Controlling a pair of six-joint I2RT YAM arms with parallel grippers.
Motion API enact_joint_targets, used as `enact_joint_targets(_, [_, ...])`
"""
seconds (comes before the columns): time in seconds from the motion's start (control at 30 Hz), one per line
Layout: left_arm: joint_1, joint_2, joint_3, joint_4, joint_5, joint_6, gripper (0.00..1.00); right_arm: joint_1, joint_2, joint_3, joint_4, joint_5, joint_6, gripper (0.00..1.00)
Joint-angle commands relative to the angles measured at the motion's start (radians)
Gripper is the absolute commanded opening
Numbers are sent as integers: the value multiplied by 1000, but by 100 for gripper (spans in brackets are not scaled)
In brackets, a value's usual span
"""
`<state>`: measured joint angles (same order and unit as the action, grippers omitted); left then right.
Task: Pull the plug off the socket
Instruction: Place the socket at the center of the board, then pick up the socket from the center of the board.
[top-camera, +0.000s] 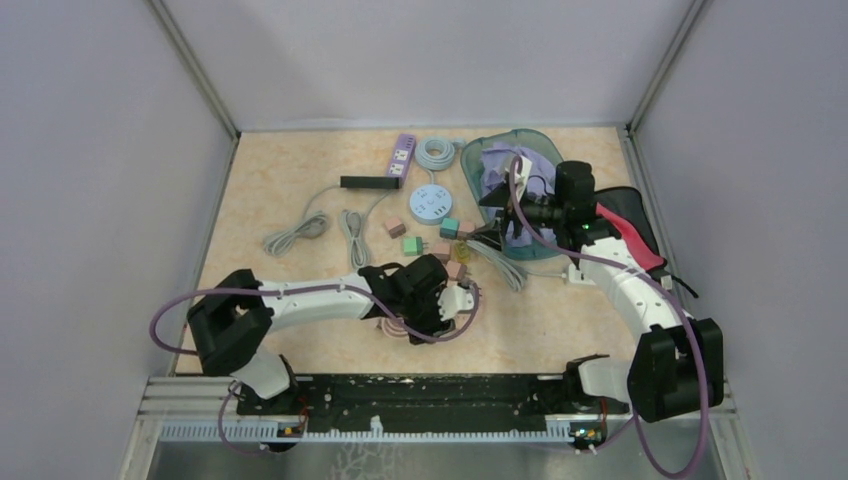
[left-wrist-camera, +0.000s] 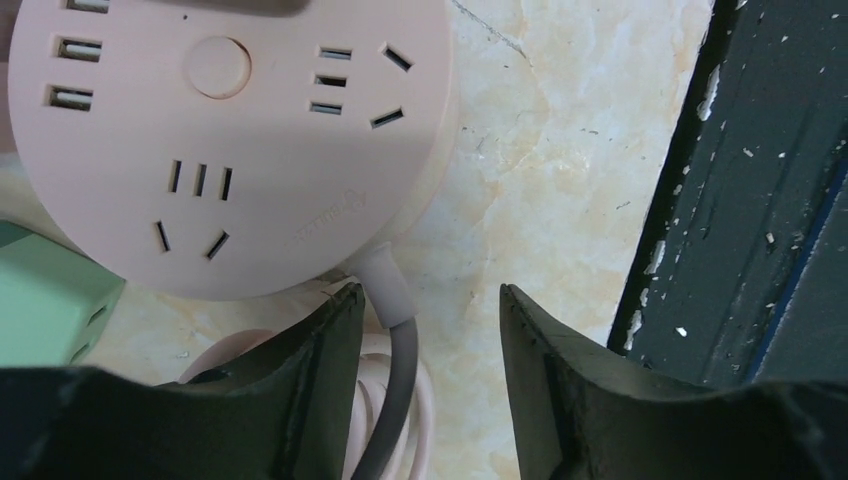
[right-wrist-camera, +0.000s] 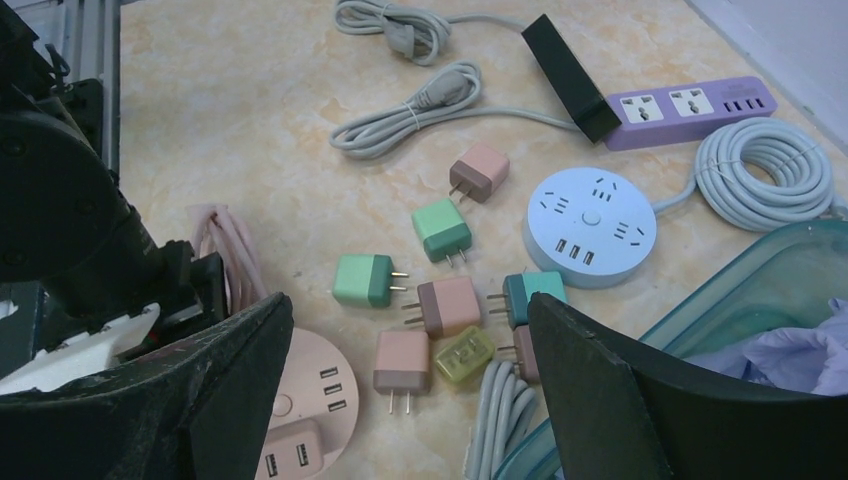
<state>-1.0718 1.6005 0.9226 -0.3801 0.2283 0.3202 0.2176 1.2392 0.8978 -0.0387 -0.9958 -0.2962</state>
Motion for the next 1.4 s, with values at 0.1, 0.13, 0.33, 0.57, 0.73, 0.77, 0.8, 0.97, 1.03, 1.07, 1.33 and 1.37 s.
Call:
enact_joint_targets(0.1, [-2, -181, -60, 78, 72, -58, 67, -10, -1, 74, -51, -29, -79, 87])
enact_joint_targets(0.13, [-2, -215, -70, 95, 86, -71, 68, -11, 1, 79, -70, -36, -91, 87])
enact_joint_targets(0.33, [-1, -401, -157, 234, 66, -158, 77, -9, 2, 56, -84, -93, -26, 87])
enact_joint_targets(0.57, [18, -531, -305, 520, -220, -428, 91, 26, -4, 12, -233, 23, 48, 84])
enact_joint_targets(0.73, [41, -514, -341, 612, -334, -633, 90, 112, 11, -18, -382, 229, 55, 83])
enact_joint_targets(0.77, [44, -510, -347, 626, -341, -655, 90, 125, 16, -22, -396, 250, 62, 83])
enact_joint_targets(0.8, [47, -504, -355, 641, -350, -673, 90, 134, 19, -24, -399, 276, 80, 82])
enact_joint_targets(0.97, [77, -470, -357, 598, -437, -745, 87, 186, 71, -17, -414, 345, 127, 82])
enact_joint_targets(1.03, [98, -454, -350, 559, -446, -768, 86, 223, 90, -18, -409, 404, 140, 82])
enact_joint_targets(1.07, [108, -450, -350, 549, -441, -776, 86, 236, 92, -18, -400, 437, 151, 82])
enact_joint_targets(1.33, [128, -432, -405, 574, -436, -777, 73, 276, 212, 69, -571, 523, 168, 85])
enact_joint_targets(1.37, [134, -419, -412, 580, -429, -774, 73, 282, 213, 65, -564, 523, 173, 85])
